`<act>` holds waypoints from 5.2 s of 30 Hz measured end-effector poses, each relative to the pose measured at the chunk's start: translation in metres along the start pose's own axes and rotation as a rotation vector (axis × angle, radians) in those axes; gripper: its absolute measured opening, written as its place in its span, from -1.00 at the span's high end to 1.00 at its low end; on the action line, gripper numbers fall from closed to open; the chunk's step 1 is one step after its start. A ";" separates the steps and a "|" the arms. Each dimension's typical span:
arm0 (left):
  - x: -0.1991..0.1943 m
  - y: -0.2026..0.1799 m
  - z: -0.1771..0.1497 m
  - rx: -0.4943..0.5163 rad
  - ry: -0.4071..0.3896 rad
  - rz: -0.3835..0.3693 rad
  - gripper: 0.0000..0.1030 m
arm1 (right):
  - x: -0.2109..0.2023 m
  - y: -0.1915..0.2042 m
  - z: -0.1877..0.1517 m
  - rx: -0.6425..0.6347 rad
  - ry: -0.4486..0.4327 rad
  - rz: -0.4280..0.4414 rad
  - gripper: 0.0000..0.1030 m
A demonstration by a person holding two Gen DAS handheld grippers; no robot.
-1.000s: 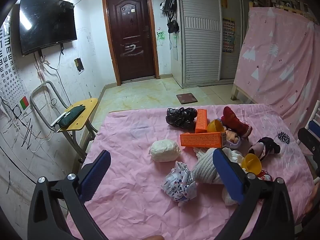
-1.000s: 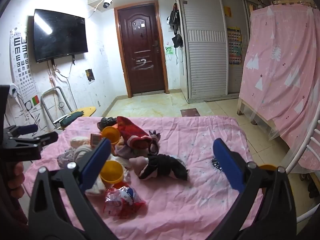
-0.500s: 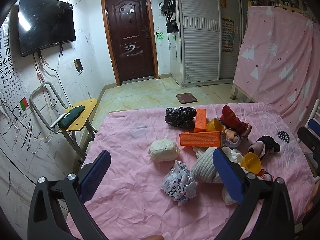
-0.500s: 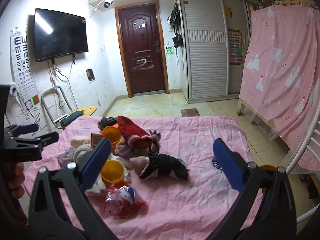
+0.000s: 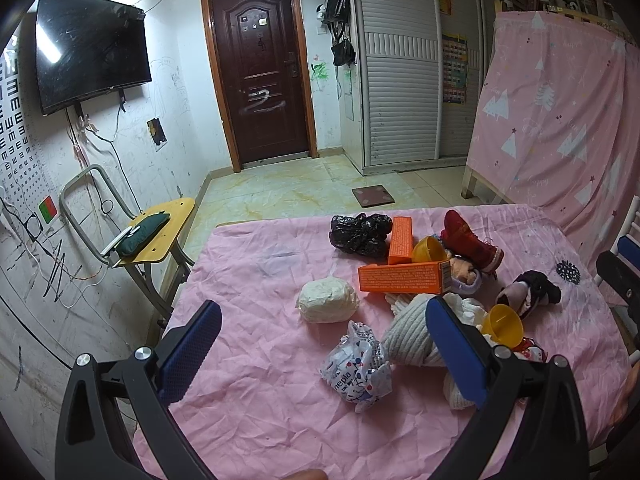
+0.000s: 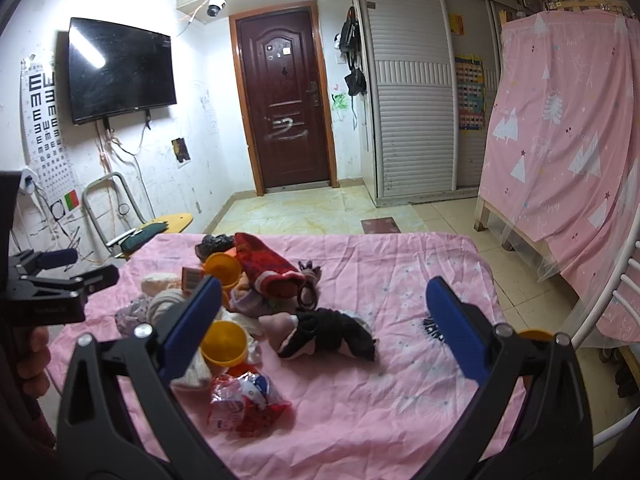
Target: Collect trash
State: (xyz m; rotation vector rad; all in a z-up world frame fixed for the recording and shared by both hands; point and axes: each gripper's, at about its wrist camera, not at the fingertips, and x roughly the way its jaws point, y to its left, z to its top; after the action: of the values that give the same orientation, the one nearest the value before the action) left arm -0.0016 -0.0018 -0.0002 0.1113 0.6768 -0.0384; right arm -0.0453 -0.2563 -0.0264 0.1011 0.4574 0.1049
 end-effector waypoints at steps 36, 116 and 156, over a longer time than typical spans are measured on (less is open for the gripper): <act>0.000 0.000 0.001 0.003 0.001 0.002 -0.84 | 0.001 0.000 -0.001 0.001 0.001 0.001 -0.89; -0.014 -0.074 0.031 0.062 0.009 -0.284 0.58 | 0.055 -0.058 -0.003 -0.084 0.217 -0.212 -0.23; 0.038 -0.392 0.067 0.169 0.269 -0.691 -0.11 | 0.008 -0.280 -0.057 0.359 0.223 -0.379 -0.38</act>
State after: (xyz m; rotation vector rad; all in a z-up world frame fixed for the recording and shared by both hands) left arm 0.0414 -0.3989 -0.0075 0.0406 0.9553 -0.7561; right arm -0.0420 -0.5279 -0.1147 0.3550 0.7072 -0.3428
